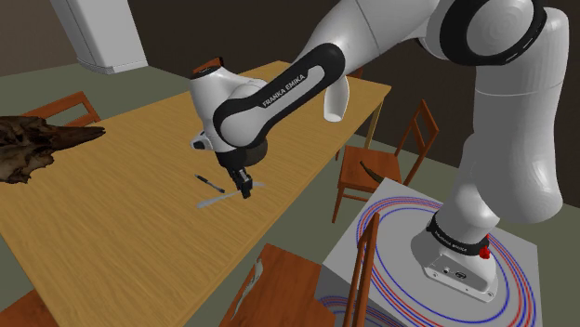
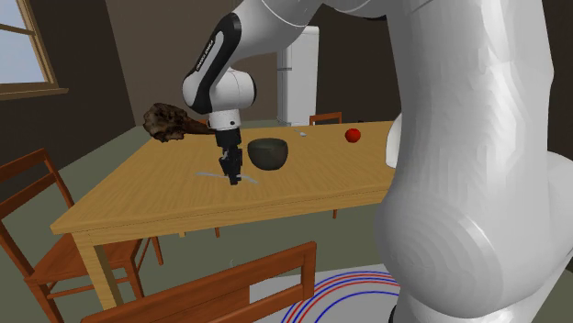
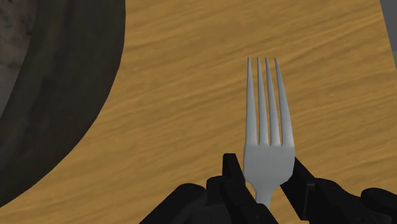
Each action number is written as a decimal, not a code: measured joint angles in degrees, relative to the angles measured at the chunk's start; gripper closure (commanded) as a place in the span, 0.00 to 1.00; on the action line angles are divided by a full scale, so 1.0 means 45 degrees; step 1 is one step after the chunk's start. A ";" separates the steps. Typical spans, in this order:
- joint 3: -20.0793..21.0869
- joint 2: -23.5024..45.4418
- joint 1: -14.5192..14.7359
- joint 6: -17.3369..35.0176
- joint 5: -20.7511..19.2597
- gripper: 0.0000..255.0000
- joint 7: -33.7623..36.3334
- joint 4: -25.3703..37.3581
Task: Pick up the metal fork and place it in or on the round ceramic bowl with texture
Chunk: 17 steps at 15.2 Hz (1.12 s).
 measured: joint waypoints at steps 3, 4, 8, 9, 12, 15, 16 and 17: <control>-0.0001 0.0002 0.0000 -0.0004 -0.0001 1.00 0.0000 0.0004; 0.0004 -0.0035 -0.0002 -0.0082 0.0009 1.00 -0.0007 0.0040; 0.0037 -0.0374 -0.0017 -0.0551 0.0079 1.00 -0.0046 0.0172; 0.0042 -0.0445 -0.0022 -0.0662 0.0093 1.00 -0.0058 0.0215; 0.0061 -0.0659 -0.0032 -0.1122 0.0141 1.00 -0.0095 0.0465; 0.0083 -0.0875 -0.0035 -0.1598 0.0191 1.00 -0.0123 0.0730; 0.0081 -0.0930 -0.0047 -0.1730 0.0201 1.00 -0.0146 0.0807; 0.0084 -0.1014 -0.0055 -0.1857 0.0217 1.00 -0.0162 0.0851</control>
